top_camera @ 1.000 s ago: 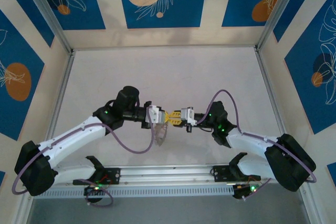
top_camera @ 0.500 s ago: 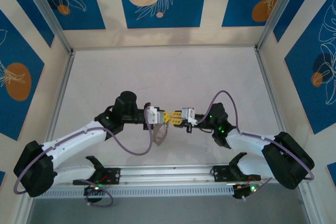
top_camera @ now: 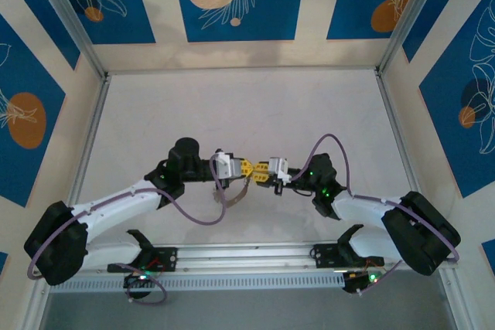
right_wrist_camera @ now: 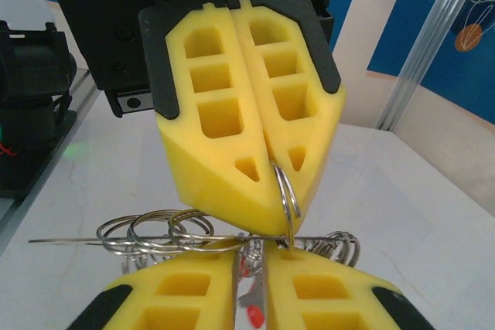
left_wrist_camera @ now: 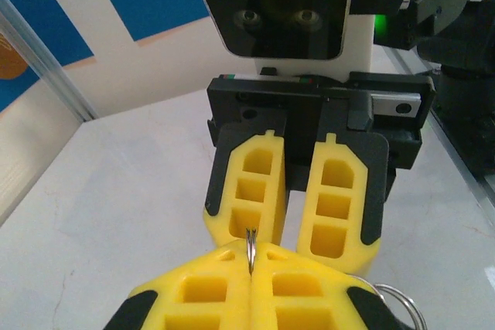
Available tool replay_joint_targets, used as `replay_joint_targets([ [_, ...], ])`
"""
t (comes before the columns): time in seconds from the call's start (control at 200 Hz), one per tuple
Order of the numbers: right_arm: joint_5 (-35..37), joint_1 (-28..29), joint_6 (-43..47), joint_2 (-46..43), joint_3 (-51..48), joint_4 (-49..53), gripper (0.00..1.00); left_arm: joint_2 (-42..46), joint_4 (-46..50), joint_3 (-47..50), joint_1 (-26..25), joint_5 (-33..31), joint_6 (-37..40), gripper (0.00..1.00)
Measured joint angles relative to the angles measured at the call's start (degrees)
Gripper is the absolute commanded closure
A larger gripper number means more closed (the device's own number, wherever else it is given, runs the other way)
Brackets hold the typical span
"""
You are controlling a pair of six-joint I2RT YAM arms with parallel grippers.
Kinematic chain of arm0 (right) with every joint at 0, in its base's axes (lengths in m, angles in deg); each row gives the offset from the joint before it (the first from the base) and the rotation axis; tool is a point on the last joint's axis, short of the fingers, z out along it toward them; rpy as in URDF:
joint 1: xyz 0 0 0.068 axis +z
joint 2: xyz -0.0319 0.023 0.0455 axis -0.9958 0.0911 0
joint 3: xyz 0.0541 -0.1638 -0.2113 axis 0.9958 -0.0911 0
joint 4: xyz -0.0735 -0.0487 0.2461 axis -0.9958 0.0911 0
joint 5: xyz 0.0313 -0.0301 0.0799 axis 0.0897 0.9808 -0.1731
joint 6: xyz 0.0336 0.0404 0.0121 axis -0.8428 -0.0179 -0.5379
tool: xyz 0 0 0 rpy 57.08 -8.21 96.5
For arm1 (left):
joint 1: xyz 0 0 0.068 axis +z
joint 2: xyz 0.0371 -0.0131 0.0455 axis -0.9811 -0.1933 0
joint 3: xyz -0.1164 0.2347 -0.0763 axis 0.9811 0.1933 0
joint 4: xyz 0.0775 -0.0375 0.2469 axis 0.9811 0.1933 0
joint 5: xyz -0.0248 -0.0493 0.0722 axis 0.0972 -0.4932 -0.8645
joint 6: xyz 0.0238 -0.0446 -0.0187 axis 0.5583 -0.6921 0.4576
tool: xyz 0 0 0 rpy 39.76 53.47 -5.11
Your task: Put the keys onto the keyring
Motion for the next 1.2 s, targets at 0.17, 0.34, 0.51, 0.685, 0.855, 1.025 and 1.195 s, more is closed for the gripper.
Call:
replay_joint_targets([
  [0.17, 0.2, -0.2, 0.0, -0.1, -0.8, -1.5, 0.80, 0.0, -0.4, 0.0, 0.0, 0.4, 0.0, 1.00],
  [0.34, 0.1, -1.3, 0.0, -2.1, -1.9, -1.3, 0.79, 0.0, -0.3, 0.0, 0.0, 0.5, 0.0, 1.00],
  [0.51, -0.1, -3.0, 0.0, -5.9, -1.9, -1.0, 0.76, -0.6, 0.6, -0.1, -0.1, 0.8, -0.1, 1.00],
  [0.685, -1.0, -3.7, 0.1, -6.1, -1.9, -0.3, 0.74, -2.3, 1.2, -1.2, 0.0, 1.7, -1.4, 1.00],
  [0.855, -2.1, -4.2, 0.3, -6.1, -1.9, 0.8, 0.74, -3.0, 1.1, -1.3, 0.0, 2.1, -3.0, 1.00],
  [1.025, -4.0, -4.5, 0.5, -6.1, -1.8, 2.1, 0.73, -3.1, 1.2, -1.4, 0.0, 2.7, -3.5, 1.00],
  [1.195, -5.4, -4.8, 0.6, -6.1, -1.8, 2.6, 0.73, -3.1, 1.2, -1.9, -0.1, 3.4, -3.4, 1.00],
])
